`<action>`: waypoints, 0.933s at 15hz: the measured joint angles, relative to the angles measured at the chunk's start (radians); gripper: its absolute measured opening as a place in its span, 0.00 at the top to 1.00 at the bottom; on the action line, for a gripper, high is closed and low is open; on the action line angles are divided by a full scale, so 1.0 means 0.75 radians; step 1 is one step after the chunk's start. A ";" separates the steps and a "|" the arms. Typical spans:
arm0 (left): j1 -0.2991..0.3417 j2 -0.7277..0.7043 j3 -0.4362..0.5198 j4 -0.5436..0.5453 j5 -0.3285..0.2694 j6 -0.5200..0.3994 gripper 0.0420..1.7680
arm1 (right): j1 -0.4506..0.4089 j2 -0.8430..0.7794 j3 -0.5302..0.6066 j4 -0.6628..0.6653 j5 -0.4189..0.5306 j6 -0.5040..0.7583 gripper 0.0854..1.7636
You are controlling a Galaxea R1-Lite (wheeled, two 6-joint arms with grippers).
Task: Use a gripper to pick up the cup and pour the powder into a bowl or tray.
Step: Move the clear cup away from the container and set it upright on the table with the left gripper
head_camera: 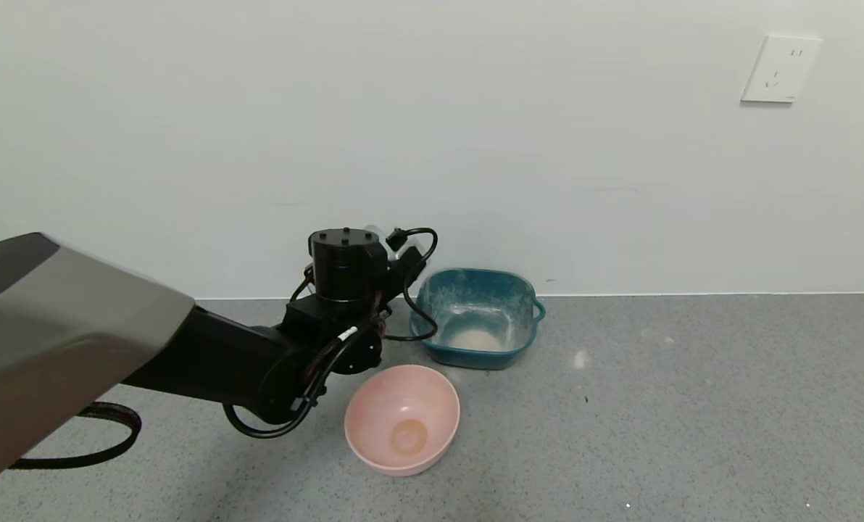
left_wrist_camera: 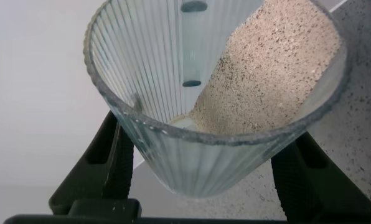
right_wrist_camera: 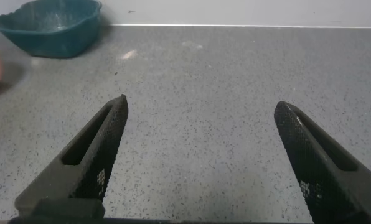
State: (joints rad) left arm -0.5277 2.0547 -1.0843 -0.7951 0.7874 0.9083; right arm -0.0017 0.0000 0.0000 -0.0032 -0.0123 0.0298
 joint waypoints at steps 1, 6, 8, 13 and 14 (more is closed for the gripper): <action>0.021 -0.014 0.038 -0.001 -0.026 -0.062 0.29 | 0.000 0.000 0.000 0.000 0.000 0.000 0.03; 0.108 -0.044 0.142 -0.015 -0.135 -0.375 0.29 | 0.000 0.000 0.000 0.000 -0.001 -0.001 0.03; 0.128 -0.047 0.140 -0.014 -0.173 -0.494 0.29 | 0.000 0.000 0.000 -0.001 0.000 -0.001 0.03; 0.163 -0.035 0.155 -0.016 -0.325 -0.840 0.29 | 0.000 0.000 0.000 0.000 0.001 -0.001 0.03; 0.165 -0.025 0.167 -0.022 -0.354 -0.909 0.29 | 0.000 0.000 0.000 -0.001 0.000 -0.001 0.03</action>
State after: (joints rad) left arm -0.4036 2.0360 -0.9591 -0.8119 0.5219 0.2266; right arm -0.0017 0.0000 0.0000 -0.0036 -0.0123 0.0294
